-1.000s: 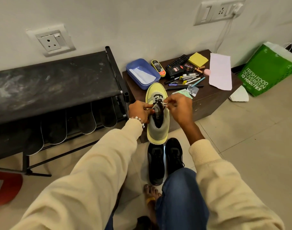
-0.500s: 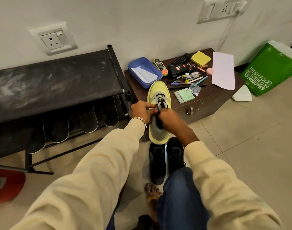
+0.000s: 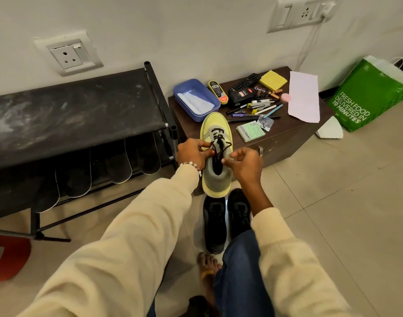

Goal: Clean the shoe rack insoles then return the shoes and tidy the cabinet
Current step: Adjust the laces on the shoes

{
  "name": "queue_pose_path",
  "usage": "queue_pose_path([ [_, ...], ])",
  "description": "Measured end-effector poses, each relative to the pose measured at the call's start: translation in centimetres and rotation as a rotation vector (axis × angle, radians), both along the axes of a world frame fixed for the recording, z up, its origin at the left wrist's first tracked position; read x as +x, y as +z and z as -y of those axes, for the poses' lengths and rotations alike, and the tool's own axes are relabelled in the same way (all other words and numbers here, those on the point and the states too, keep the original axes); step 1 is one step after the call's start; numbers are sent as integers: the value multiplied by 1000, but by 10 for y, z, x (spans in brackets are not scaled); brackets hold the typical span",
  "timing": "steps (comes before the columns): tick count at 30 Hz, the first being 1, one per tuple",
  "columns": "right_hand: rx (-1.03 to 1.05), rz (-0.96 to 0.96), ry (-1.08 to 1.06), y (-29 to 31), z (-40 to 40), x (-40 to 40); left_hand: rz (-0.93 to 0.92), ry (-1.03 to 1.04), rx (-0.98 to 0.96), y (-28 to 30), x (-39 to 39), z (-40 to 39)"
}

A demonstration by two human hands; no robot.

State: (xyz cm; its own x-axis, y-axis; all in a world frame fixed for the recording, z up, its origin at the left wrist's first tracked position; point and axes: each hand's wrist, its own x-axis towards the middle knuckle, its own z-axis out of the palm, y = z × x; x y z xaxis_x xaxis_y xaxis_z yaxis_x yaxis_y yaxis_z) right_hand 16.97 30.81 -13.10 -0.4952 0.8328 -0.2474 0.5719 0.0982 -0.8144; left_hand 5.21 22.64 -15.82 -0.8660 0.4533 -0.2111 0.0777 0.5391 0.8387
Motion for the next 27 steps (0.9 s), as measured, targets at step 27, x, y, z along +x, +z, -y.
queue_pose_path([
  [27,235,-107,288,134,161,35,-19,322,327,141,82,190],
])
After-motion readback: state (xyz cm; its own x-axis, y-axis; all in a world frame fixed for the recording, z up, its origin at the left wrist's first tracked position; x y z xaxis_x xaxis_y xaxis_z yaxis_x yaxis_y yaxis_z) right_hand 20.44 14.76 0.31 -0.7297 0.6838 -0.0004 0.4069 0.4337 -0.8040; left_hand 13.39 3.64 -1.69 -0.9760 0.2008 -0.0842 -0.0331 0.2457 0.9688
